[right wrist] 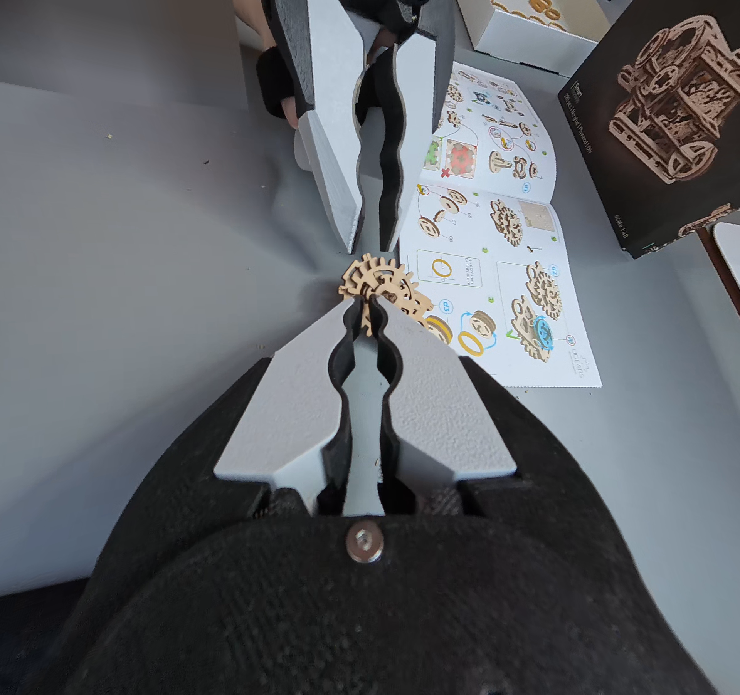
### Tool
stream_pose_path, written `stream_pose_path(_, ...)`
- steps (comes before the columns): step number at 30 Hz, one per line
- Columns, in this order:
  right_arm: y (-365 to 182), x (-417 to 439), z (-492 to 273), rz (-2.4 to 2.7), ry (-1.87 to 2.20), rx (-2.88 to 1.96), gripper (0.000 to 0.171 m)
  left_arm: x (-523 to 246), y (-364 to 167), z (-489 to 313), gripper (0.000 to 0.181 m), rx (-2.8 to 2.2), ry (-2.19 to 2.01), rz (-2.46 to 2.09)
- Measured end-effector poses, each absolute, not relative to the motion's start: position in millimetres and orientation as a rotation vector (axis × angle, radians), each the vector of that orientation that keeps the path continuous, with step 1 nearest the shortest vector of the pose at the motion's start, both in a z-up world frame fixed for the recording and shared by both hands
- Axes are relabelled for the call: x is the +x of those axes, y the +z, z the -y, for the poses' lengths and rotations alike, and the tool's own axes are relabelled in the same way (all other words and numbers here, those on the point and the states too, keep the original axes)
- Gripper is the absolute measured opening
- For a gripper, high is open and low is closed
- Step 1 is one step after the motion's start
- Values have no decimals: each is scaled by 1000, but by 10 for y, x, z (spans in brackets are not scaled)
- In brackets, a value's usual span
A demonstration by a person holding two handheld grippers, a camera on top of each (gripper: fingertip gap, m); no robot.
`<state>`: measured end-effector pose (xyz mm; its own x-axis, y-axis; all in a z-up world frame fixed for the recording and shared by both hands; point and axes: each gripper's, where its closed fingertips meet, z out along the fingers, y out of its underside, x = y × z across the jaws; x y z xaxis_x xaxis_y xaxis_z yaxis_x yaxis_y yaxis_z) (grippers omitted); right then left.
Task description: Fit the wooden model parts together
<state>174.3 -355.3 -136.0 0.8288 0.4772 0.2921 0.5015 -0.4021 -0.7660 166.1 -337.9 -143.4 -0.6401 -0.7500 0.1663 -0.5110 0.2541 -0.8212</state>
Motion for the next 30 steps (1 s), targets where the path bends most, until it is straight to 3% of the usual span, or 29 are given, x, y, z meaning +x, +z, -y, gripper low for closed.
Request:
stream_pose_path(5, -1288, 1787, 3567, 724, -35, -2037, 4, 1630, -1434, 3453, 25, -1270, -1414, -2290)
stream_pose_path(12, -1391, 1873, 3563, 635, 116, -2098, 25, 1646, -1398, 3524, 26, -1375, -1511, -2263)
stream_pose_path(25, -1405, 1826, 3561, 645, 112, -2120, 17, 1661, -1534, 3609, 2, -1469, -1459, -2307)
stream_pose_path(30, -1360, 1817, 3557, 641, 106, -2101, 12, 1656, -1567, 3629, 2, -1378, -1347, -2320)
